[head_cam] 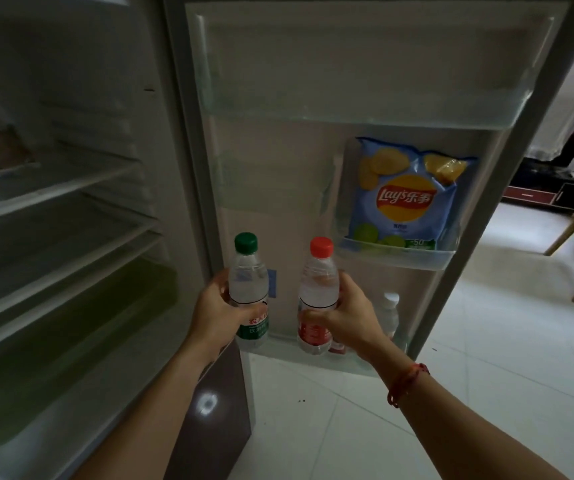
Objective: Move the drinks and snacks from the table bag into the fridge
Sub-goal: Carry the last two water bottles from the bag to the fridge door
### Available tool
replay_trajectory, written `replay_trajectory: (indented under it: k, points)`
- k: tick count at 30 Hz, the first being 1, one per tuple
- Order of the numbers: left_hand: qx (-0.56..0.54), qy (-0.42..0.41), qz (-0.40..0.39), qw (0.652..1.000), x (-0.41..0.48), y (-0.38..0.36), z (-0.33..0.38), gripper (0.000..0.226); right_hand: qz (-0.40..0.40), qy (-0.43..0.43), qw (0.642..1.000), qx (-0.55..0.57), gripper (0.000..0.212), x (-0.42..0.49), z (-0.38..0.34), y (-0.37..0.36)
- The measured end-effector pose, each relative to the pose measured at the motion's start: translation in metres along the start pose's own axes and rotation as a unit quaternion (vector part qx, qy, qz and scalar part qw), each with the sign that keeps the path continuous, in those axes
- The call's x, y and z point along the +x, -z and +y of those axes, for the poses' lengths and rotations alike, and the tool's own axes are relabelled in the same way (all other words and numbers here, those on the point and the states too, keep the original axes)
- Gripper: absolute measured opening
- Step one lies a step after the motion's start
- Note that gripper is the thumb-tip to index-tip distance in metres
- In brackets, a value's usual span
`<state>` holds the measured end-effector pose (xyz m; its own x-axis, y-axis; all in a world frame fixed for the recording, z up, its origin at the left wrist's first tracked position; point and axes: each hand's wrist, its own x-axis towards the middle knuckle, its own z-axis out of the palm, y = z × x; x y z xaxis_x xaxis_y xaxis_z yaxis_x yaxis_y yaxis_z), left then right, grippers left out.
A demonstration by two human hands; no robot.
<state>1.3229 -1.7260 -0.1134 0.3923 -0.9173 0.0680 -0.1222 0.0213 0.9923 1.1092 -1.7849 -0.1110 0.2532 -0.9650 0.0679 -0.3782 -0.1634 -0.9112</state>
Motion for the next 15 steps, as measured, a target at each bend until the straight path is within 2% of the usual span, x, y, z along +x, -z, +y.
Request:
replay_trajectory:
  k: [9,15]
  points:
    - [0.018,0.021,-0.005,1.0,0.04,-0.005,-0.017,0.063,-0.003,0.032,0.996,-0.08,0.075,0.033,0.01,-0.023]
    - [0.034,0.033,-0.028,0.998,0.067,-0.013,-0.039,0.068,-0.01,-0.013,0.997,-0.071,0.072,0.054,0.03,-0.042]
